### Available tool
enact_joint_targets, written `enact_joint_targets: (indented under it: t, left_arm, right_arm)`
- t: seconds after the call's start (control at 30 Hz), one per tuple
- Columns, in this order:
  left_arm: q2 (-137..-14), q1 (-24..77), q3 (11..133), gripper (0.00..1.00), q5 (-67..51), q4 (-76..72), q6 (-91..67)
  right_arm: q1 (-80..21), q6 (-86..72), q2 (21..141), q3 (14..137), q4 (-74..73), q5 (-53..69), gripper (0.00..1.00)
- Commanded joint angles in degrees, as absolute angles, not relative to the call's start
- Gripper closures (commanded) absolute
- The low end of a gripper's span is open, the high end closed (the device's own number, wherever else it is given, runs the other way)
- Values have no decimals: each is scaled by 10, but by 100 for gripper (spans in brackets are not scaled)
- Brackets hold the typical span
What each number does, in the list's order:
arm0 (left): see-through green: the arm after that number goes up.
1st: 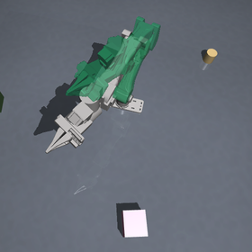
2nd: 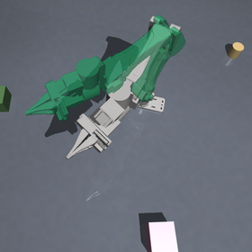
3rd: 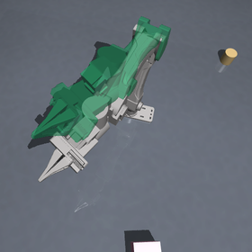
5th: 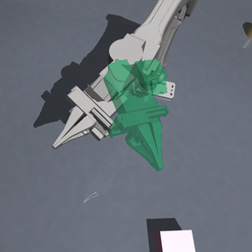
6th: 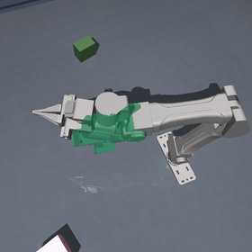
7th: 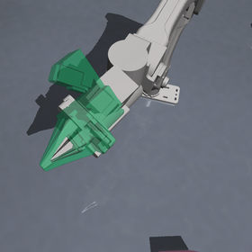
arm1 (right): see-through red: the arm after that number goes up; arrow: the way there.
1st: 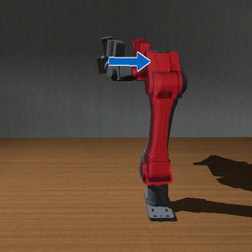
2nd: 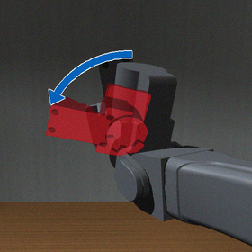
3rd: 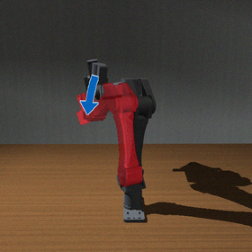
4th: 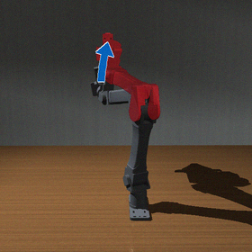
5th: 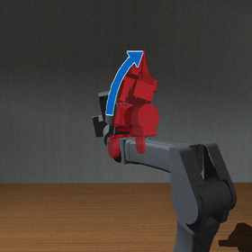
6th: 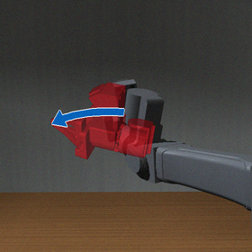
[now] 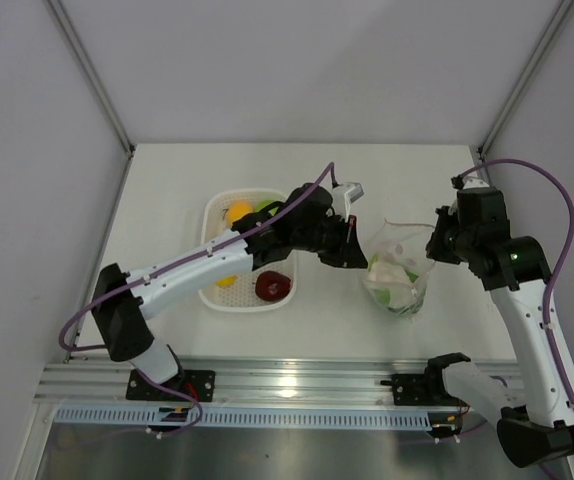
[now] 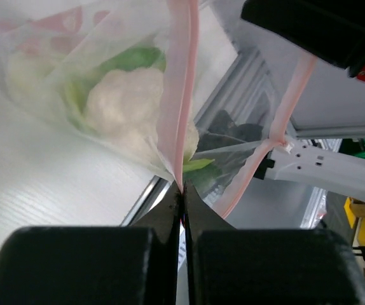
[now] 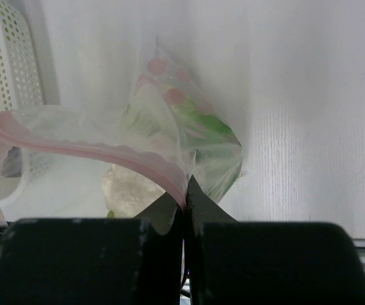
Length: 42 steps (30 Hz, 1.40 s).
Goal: Place the food in the zip-top bag and seal the zipper
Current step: Adjust the zipper on the food storage bag, then pick up the fake fruit from the bin.
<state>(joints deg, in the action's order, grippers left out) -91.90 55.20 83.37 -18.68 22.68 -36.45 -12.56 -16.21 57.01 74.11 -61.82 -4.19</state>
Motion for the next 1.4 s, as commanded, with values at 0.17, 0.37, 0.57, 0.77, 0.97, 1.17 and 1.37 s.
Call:
enact_joint_targets:
  t: [0.17,0.37,0.57,0.77,0.97,1.17,1.37]
  left_arm:
    - [-882,555,869,100,-194,201,-342]
    - [-962,528,876,99,-241,242,-359]
    - [-946,529,831,99,-247,206,-368]
    - [-896,529,831,56,-179,226,-344]
    - [-717,527,753,5,32,246,-315]
    - [-627,485,710,0,75,355,-354]
    - [-609,440,615,1,23,437,-416]
  right_arm:
    - [-123,-152,573,832,-621,-65,100]
    - [-119,-156,597,760,-613,-12,100]
    - [-119,-154,573,747,-594,-13,100]
    - [-121,-156,578,728,-590,23,100]
    - [-120,-150,581,741,-595,28,100]
    - [-123,-149,589,742,-591,39,100]
    - [-124,-144,585,736,-592,39,100]
